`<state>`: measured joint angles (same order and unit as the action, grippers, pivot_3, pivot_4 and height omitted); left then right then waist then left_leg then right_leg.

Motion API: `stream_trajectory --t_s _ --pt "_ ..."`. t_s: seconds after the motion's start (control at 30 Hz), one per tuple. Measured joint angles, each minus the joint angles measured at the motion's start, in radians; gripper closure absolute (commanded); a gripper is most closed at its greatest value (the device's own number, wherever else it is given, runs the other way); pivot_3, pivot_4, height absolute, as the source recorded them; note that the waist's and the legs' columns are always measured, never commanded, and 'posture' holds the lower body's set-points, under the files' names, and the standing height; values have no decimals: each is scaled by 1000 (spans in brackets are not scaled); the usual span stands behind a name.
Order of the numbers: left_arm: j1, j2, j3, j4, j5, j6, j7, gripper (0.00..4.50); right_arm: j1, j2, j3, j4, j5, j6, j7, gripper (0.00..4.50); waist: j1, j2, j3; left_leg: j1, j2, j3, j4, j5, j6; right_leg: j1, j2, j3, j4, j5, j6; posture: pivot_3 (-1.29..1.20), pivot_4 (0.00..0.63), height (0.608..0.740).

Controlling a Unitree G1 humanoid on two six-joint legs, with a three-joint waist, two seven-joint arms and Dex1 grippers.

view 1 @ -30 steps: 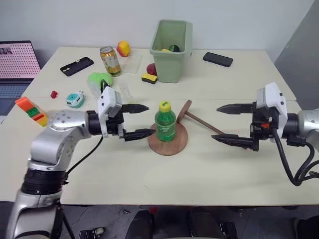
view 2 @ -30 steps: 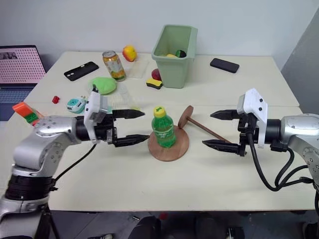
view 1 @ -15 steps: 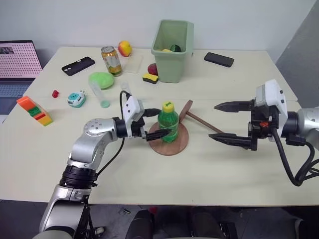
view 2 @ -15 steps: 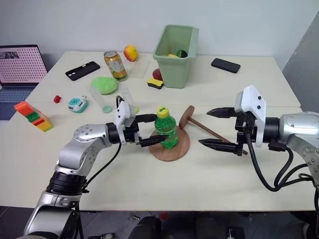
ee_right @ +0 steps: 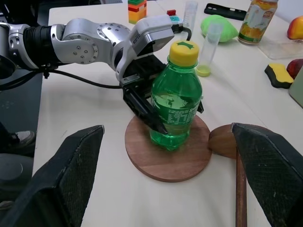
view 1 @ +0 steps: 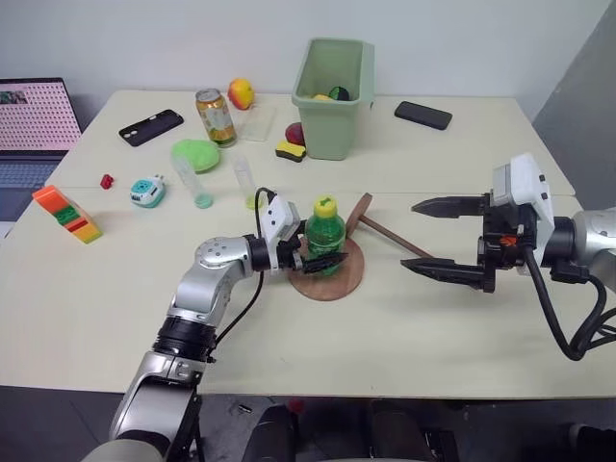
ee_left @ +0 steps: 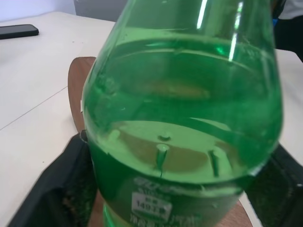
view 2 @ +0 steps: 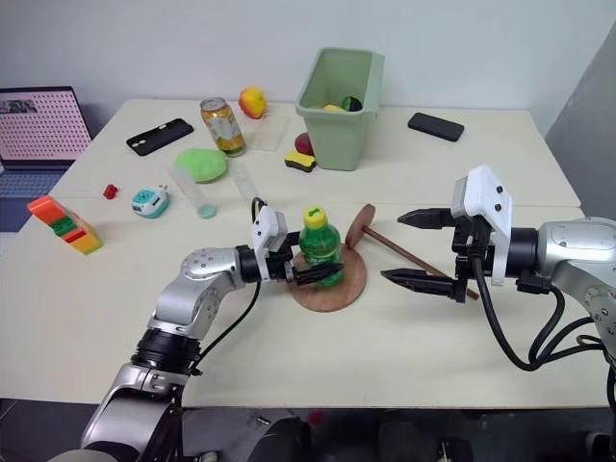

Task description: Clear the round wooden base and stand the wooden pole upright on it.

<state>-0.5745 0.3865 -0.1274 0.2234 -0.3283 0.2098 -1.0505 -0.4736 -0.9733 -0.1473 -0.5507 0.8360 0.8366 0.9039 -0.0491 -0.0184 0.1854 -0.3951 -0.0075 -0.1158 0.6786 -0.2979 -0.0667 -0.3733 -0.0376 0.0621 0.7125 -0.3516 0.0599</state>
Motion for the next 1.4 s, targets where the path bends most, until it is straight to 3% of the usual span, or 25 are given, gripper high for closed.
stream_trajectory --t_s 0.33,0.5,0.63,0.77,1.13,1.4 --pt "47 51 50 -60 -3 21 40 1160 1 1 -1 -5 7 0 -16 0 -5 0 0 0 1 -3 0 0 0 -1 0 0 0 0 0 0 150 740" --pt "139 148 226 -280 -67 159 167 1160 23 9 -1 -6 8 -2 -21 0 -6 0 0 -1 2 -8 0 0 0 -1 -1 -1 0 0 0 0 150 740" --pt "221 157 360 -448 -93 263 336 1160 18 34 10 -1 7 -12 -23 0 -1 0 0 -1 2 -9 0 0 0 0 -2 -2 -1 0 0 0 150 740" --pt "281 158 413 -504 -90 335 456 1160 10 45 20 8 2 -21 -17 0 3 0 0 -1 2 -9 0 0 0 0 -2 -2 -1 0 0 0 150 740" --pt "320 134 535 -381 18 347 765 1160 -17 67 52 35 -26 -33 -7 0 17 0 0 -2 1 -9 0 0 0 0 -1 -3 -1 0 0 0 150 740" --pt "186 135 554 -125 38 283 827 1160 -23 74 52 35 -26 -33 -7 0 19 -1 0 -3 0 -12 0 1 -3 0 -1 -7 -2 0 0 0 150 740"
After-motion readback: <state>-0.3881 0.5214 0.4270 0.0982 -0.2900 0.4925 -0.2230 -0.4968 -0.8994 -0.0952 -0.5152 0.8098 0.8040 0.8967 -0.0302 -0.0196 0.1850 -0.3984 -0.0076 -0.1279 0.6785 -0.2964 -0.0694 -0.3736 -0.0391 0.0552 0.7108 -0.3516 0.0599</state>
